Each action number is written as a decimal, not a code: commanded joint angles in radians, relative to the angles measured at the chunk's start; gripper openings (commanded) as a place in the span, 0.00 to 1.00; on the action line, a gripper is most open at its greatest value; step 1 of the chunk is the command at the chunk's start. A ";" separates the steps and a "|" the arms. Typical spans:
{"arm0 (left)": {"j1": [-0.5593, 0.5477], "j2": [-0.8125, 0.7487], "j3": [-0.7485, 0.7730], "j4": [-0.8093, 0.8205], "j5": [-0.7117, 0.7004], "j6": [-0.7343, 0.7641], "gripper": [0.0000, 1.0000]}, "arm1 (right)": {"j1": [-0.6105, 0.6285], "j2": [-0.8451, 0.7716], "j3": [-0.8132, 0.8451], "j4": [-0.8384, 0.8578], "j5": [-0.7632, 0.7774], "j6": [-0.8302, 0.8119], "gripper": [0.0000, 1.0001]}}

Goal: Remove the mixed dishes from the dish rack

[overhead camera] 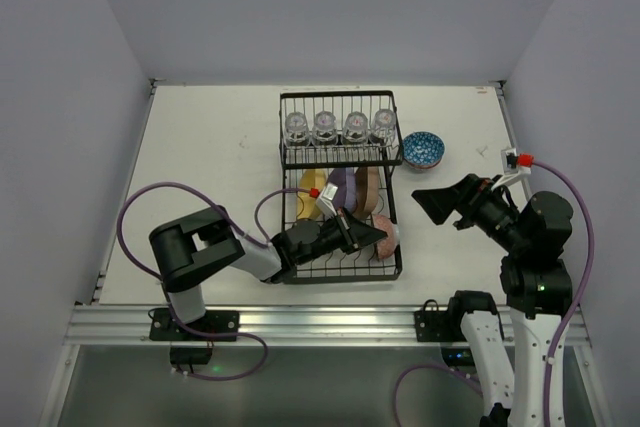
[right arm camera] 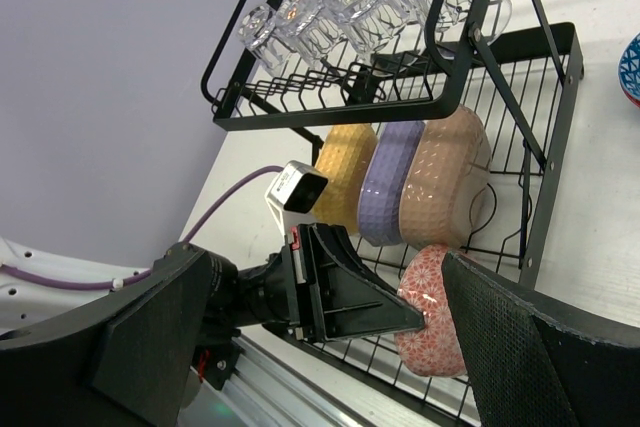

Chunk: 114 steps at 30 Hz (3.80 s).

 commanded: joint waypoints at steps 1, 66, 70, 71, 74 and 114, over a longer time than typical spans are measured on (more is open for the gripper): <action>0.011 -0.040 0.039 0.714 -0.058 -0.082 0.00 | -0.001 -0.012 0.013 0.025 -0.031 0.008 0.99; 0.000 -0.157 0.160 0.714 0.104 -0.070 0.00 | -0.001 -0.029 0.016 0.037 -0.077 0.003 0.99; -0.002 -0.154 0.169 0.708 0.156 -0.049 0.00 | -0.001 -0.044 0.069 0.010 -0.011 0.003 0.99; 0.000 -0.161 0.169 0.691 0.190 -0.041 0.00 | -0.001 -0.046 0.107 -0.012 0.024 -0.003 0.99; -0.008 -0.231 0.154 0.587 0.260 0.029 0.00 | -0.001 -0.034 0.204 -0.108 0.100 -0.035 0.99; -0.678 -0.309 0.767 -2.055 -0.341 1.318 0.00 | 1.068 0.563 0.249 -0.481 0.600 -0.086 0.63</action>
